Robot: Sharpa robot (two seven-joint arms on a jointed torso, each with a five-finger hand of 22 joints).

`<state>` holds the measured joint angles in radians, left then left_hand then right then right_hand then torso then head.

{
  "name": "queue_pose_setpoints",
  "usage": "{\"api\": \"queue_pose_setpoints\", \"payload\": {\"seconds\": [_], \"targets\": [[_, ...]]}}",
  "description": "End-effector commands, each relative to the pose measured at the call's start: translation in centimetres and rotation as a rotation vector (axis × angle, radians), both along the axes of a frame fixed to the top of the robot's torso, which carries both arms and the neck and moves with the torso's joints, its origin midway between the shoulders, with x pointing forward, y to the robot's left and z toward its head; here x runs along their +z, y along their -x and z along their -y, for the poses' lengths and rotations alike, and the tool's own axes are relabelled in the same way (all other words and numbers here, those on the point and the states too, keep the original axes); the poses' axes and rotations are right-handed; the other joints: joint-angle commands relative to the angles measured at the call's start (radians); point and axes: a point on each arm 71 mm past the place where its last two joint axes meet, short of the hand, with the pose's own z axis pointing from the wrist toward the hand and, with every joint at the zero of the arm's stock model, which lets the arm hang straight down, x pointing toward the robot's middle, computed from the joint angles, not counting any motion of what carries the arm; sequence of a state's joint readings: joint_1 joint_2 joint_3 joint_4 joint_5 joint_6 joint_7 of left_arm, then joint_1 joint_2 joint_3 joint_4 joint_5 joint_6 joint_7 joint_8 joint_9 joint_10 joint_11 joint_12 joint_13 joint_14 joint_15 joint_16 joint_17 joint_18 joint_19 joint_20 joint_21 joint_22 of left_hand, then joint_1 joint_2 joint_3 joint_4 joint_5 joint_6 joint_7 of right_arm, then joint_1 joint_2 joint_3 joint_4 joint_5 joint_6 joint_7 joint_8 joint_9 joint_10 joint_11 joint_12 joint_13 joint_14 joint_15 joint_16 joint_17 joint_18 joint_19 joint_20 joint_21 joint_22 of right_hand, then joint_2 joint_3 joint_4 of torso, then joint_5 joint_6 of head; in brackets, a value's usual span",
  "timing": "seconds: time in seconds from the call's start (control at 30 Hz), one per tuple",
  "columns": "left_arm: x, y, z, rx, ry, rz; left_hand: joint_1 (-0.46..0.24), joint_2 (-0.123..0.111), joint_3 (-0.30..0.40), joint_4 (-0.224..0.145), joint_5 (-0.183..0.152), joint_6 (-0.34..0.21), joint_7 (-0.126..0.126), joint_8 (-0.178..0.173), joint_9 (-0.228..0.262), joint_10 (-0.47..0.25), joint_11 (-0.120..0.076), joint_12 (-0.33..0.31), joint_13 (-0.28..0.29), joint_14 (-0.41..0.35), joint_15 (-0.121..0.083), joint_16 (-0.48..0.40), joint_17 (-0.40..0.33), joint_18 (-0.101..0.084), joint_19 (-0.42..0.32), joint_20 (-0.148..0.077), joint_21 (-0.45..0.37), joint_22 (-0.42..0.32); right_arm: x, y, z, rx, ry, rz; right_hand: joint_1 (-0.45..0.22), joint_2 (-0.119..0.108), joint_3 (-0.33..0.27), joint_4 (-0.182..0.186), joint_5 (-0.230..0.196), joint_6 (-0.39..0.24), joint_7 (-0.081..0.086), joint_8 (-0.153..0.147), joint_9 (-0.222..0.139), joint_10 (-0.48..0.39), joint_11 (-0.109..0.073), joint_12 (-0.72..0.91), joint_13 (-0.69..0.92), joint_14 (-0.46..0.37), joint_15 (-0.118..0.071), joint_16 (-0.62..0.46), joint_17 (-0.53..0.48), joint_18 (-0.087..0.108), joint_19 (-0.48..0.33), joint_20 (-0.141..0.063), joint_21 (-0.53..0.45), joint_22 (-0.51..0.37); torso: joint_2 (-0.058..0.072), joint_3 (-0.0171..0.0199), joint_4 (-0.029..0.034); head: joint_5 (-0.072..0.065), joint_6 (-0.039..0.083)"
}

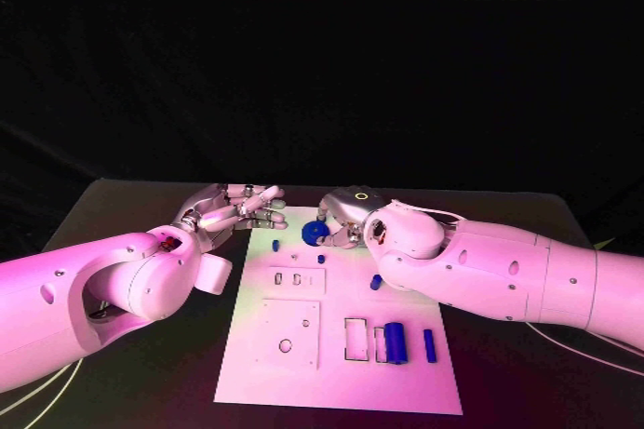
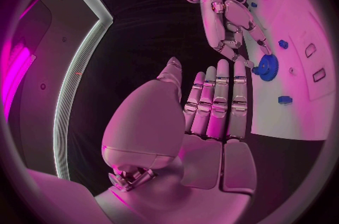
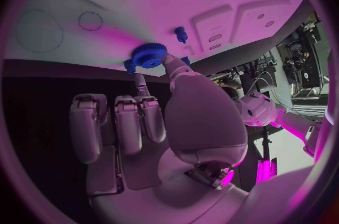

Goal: Assemble the parts on the task board

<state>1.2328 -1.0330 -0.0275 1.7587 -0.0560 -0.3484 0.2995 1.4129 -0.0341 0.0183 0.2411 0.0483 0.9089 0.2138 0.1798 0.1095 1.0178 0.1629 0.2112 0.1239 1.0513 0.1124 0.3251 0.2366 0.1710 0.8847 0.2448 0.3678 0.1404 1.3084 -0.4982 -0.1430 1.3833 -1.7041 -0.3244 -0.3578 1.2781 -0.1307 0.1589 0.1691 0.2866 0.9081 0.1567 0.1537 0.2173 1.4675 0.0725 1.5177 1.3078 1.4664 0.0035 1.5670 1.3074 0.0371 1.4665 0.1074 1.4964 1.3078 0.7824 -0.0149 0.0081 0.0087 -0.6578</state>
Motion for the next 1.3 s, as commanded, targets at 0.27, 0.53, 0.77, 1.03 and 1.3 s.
{"api": "queue_pose_setpoints", "payload": {"seconds": [0.27, 0.53, 0.77, 1.03, 1.3], "targets": [[0.1, -0.1, 0.0, -0.015, 0.006, 0.007, 0.004, 0.011, -0.001, -0.005, 0.001, 0.001, 0.008, -0.004, -0.001, -0.009, 0.002, -0.005, 0.0, -0.005, 0.003, -0.008, 0.002, 0.012, -0.004, 0.005, -0.004, -0.002, 2.5, 1.1, 7.0, 0.081, -0.252, -0.024, 0.076, 0.011, 0.033, -0.034, 0.048, 0.027, 0.001, -0.018, 0.004, 0.014, 0.002, -0.033, 0.151, 0.104, 0.0, 0.004, 0.263, 0.01, -0.019, 0.005, -0.062, 0.104, -0.011, 0.002, -0.0145, -0.011, 0.01], [0.0, -0.4, 0.0, -0.012, 0.004, 0.007, 0.005, 0.011, -0.001, -0.005, 0.001, 0.001, 0.008, -0.004, -0.001, -0.009, 0.002, -0.005, 0.0, -0.005, 0.003, -0.008, 0.002, 0.012, -0.004, 0.005, -0.004, -0.003, 2.2, 0.7, 14.2, 0.02, -0.296, -0.114, 0.104, -0.017, 0.036, -0.057, 0.047, 0.036, -0.008, -0.03, 0.004, -0.005, -0.006, -0.051, 0.131, 0.104, -0.007, 0.003, 0.262, 0.018, -0.042, -0.001, -0.09, 0.077, -0.021, 0.0084, -0.0305, -0.023, 0.011], [-0.1, -0.6, 0.1, -0.012, 0.004, 0.007, 0.005, 0.011, -0.001, -0.005, 0.001, 0.001, 0.008, -0.005, -0.001, -0.009, 0.002, -0.005, 0.0, -0.005, 0.003, -0.008, 0.002, 0.012, -0.004, 0.005, -0.005, -0.003, 1.1, 0.3, 18.4, -0.055, -0.319, -0.154, 0.111, -0.027, 0.031, -0.065, 0.065, 0.009, -0.003, -0.053, -0.001, -0.006, -0.003, -0.053, 0.129, 0.104, -0.005, 0.004, 0.263, 0.017, -0.041, -0.002, -0.091, 0.079, -0.027, 0.0135, -0.034, -0.028, 0.007], [-0.2, -0.8, 0.0, -0.009, 0.002, 0.007, 0.007, 0.012, 0.0, -0.006, 0.001, 0.001, 0.008, -0.005, -0.001, -0.009, 0.002, -0.005, 0.0, -0.005, 0.003, -0.008, 0.002, 0.012, -0.004, 0.005, -0.005, -0.003, -0.7, 0.2, 19.9, -0.093, -0.307, -0.201, 0.114, -0.028, 0.028, -0.067, 0.078, -0.002, 0.002, -0.063, -0.002, -0.009, 0.002, -0.055, 0.126, 0.104, -0.001, 0.004, 0.263, 0.017, -0.041, 0.001, -0.093, 0.079, -0.026, 0.013, -0.0327, -0.031, 0.001], [-0.2, -0.8, -0.1, -0.007, 0.002, 0.007, 0.007, 0.012, 0.0, -0.006, 0.001, 0.001, 0.008, -0.005, -0.001, -0.009, 0.002, -0.005, 0.0, -0.005, 0.003, -0.008, 0.002, 0.012, -0.004, 0.005, -0.005, -0.003, -2.6, -0.1, 20.1, -0.121, -0.295, -0.235, 0.111, -0.023, 0.028, -0.064, 0.079, -0.003, 0.006, -0.066, -0.002, -0.009, 0.005, -0.055, 0.126, 0.104, 0.001, 0.004, 0.263, 0.016, -0.039, 0.003, -0.092, 0.081, -0.023, 0.0128, -0.031, -0.027, -0.004]]}}
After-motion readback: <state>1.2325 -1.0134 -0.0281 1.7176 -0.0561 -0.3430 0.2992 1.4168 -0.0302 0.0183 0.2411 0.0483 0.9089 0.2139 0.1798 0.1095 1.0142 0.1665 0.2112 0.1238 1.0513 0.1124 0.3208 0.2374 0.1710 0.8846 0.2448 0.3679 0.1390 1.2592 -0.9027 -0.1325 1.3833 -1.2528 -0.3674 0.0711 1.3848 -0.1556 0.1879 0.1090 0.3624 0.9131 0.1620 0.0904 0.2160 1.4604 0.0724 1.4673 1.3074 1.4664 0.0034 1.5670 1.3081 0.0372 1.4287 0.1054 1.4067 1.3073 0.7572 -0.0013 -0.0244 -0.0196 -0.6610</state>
